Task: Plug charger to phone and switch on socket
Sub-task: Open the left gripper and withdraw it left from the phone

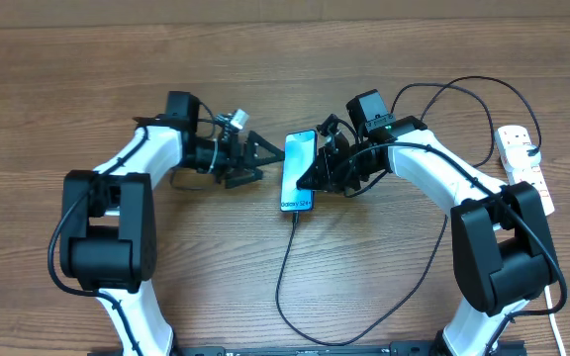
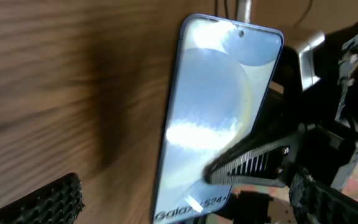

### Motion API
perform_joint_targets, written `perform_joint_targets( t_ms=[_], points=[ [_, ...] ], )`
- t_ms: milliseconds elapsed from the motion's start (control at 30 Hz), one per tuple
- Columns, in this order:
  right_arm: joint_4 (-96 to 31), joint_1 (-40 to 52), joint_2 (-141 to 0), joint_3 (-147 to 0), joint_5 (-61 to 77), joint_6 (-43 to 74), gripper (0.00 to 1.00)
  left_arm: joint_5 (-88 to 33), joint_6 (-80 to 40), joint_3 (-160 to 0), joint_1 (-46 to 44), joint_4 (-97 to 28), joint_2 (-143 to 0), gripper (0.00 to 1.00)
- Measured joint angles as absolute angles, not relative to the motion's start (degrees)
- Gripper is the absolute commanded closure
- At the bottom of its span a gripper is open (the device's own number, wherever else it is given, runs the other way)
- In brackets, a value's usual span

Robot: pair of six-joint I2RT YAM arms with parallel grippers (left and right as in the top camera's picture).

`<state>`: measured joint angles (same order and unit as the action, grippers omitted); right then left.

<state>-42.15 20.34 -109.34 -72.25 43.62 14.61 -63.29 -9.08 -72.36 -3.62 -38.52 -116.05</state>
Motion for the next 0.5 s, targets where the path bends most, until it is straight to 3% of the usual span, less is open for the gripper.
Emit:
perform_joint_targets(
  t_ms=[500],
  points=[
    [-42.68,20.34,-109.36,-72.25,36.82,15.4,0.96,-57.98,-11.7,-72.36,10.72,-39.64,-116.05,0.01]
  ],
)
